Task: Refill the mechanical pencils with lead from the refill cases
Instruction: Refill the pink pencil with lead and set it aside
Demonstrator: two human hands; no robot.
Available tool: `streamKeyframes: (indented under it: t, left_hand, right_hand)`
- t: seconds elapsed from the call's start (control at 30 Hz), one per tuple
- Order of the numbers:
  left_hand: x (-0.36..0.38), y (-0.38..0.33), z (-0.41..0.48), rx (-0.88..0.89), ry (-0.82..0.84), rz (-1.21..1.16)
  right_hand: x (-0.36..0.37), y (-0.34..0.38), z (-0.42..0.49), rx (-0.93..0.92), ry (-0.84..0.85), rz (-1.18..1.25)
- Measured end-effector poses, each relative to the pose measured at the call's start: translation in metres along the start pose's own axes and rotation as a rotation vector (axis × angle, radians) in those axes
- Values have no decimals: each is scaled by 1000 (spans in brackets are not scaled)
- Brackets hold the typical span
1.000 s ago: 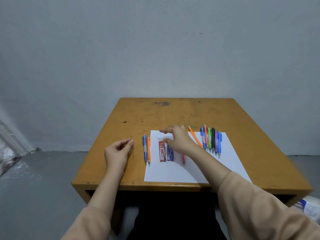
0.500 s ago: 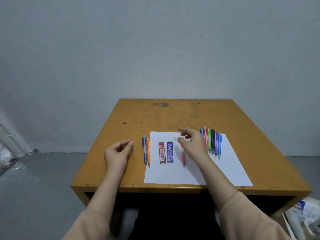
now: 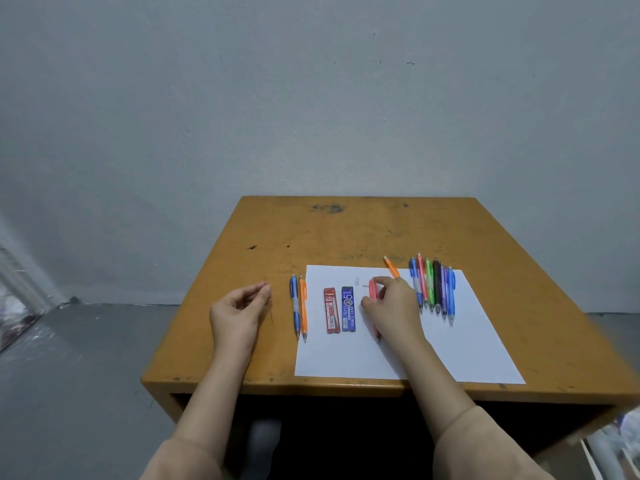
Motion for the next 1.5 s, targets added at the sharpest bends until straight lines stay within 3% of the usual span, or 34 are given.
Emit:
streamKeyframes:
  t: [0.37,0.83,1.17,1.5]
  left_hand:
    - [0,-1,-1,-27,-4,-9]
    - [2,-9,-3,-22,-12,76]
    - [15,-38,-12,-24,-1,-94]
    - [45,-54,-46,-187,138,-263]
  right_hand:
    - [1,-2,1,16,-32,-51]
    - [-19,18,-13,-59,54,233]
    - [-34,38,-39,-135,96,233]
    - [-36,44,-60,-155,142,289]
Point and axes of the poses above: each hand's wrist, its own z-axis towards the middle knuckle, its own x-axis out of the palm, y = z × x, the point moved 10 cm from there along z, towards the middle knuckle, and after that the axes turned 4 degrees about z, right-handed, at the moved point
